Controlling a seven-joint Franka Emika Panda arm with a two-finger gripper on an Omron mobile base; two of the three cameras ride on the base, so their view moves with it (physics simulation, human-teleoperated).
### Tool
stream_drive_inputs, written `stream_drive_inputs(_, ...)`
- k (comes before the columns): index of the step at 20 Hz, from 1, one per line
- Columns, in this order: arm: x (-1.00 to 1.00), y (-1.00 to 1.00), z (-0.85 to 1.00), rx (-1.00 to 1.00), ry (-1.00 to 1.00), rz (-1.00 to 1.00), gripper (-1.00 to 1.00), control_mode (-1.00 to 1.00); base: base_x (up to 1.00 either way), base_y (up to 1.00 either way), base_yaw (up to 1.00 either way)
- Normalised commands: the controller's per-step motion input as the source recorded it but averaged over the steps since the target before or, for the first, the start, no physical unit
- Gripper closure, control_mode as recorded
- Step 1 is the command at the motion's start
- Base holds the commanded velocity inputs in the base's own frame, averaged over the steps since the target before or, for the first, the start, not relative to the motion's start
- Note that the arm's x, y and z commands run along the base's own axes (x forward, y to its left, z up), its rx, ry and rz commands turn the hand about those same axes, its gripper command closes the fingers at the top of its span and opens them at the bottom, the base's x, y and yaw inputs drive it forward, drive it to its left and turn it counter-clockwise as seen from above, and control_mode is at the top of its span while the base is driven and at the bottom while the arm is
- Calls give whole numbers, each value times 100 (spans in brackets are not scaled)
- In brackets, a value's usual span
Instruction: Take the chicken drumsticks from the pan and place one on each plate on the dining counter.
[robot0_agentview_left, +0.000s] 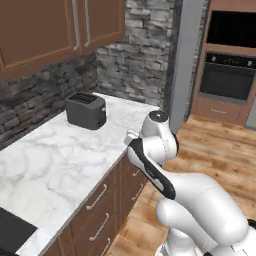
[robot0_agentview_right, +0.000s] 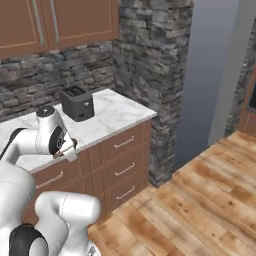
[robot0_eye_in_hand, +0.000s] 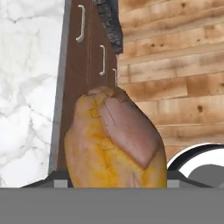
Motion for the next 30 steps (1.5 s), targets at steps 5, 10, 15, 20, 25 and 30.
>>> stream_drive_inputs(5, 0, 0, 0, 0, 0, 0, 100, 100, 0, 1, -100)
stream_drive_inputs(10, 0, 0, 0, 0, 0, 0, 100, 100, 9, 0, -98)
stream_drive_inputs(15, 0, 0, 0, 0, 0, 0, 100, 100, 80, 0, -43)
stream_drive_inputs(20, 0, 0, 0, 0, 0, 0, 100, 100, 94, 0, -31)
stream_drive_inputs(25, 0, 0, 0, 0, 0, 0, 100, 100, 91, 0, -35)
stream_drive_inputs(30, 0, 0, 0, 0, 0, 0, 100, 100, 90, 0, -36)
